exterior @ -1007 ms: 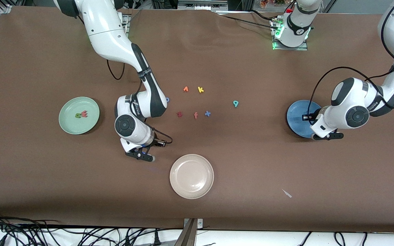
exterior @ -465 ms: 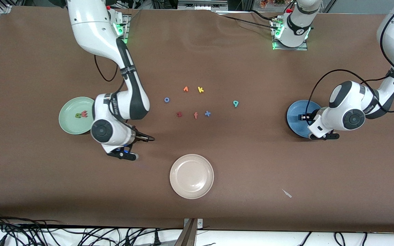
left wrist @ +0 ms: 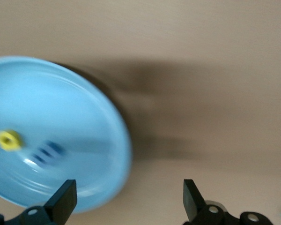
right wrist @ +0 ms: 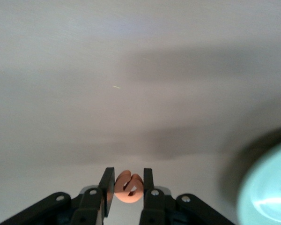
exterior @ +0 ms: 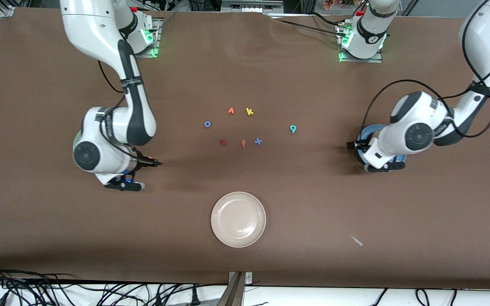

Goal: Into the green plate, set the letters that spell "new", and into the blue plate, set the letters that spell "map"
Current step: 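Drop the 6 into the green plate while the left gripper reaches the b, then place the teal b in the blue plate while the right gripper returns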

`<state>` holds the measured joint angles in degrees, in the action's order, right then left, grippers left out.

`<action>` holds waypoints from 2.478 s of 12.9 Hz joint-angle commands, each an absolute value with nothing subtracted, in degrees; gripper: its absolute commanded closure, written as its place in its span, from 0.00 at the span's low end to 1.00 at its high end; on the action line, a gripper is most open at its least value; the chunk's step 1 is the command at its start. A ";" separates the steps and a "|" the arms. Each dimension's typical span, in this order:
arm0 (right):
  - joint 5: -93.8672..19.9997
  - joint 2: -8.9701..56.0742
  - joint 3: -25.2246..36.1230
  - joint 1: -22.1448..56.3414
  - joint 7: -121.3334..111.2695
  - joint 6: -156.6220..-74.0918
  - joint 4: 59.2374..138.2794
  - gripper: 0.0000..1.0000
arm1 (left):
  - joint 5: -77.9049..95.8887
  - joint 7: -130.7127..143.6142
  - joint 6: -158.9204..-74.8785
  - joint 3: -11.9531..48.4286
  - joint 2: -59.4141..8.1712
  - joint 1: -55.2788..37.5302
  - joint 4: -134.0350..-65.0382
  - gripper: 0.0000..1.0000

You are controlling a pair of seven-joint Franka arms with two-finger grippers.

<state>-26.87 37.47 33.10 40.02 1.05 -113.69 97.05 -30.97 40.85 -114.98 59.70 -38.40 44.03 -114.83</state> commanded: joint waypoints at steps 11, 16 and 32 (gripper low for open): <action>-26.98 32.87 44.65 37.80 -6.33 -117.69 114.00 0.50 | -30.85 83.65 -137.20 48.09 -38.58 14.34 -122.25 0.02; -27.07 32.78 44.65 38.32 -5.45 -112.44 109.88 0.00 | -30.85 86.40 -138.78 47.81 -39.02 13.18 -123.40 0.25; -27.16 32.43 45.26 41.83 -5.10 -105.74 105.39 0.00 | -34.19 85.43 -138.87 45.44 -40.87 13.45 -122.78 0.55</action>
